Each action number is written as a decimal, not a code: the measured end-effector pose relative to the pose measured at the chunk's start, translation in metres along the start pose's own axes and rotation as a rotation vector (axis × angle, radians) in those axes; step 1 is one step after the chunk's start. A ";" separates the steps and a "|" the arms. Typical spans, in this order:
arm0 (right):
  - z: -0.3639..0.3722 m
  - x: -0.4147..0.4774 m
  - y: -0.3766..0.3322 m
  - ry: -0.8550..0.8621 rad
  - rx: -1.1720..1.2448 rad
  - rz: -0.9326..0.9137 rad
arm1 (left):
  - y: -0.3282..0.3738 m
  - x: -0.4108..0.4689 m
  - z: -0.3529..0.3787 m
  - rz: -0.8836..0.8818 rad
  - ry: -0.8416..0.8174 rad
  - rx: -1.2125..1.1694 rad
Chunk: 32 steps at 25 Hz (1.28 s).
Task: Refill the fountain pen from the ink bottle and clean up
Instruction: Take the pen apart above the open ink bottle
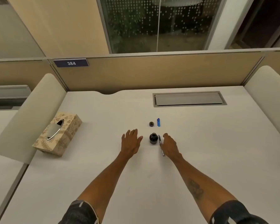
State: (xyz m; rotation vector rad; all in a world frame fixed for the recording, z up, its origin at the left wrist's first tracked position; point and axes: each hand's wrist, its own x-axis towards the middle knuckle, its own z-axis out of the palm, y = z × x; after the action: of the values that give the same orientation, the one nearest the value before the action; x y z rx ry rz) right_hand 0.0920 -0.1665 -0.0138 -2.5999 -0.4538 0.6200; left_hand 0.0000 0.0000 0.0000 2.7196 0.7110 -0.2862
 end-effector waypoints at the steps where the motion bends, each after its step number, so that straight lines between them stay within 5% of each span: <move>1: 0.002 -0.001 0.000 0.000 -0.015 0.005 | -0.001 0.001 -0.001 -0.008 0.019 -0.013; 10: -0.007 0.007 -0.003 0.036 0.037 0.097 | 0.000 0.005 -0.008 -0.122 0.074 -0.200; 16: -0.040 0.023 -0.020 0.150 0.465 0.158 | 0.023 0.021 -0.034 -0.082 0.209 -0.671; 20: -0.056 0.023 -0.037 -0.042 0.897 0.069 | 0.041 0.030 -0.050 -0.028 0.101 -1.022; 26: -0.058 0.020 -0.049 -0.222 0.929 -0.119 | 0.044 0.038 -0.054 0.005 -0.091 -1.357; 32: -0.054 0.019 -0.055 -0.331 1.023 -0.045 | 0.037 0.041 -0.054 -0.060 -0.168 -1.391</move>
State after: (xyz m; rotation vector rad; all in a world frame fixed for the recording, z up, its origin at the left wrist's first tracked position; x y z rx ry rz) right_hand 0.1232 -0.1296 0.0487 -1.5221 -0.1959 0.9536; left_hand 0.0594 0.0066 0.0488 1.3377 0.5867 0.0102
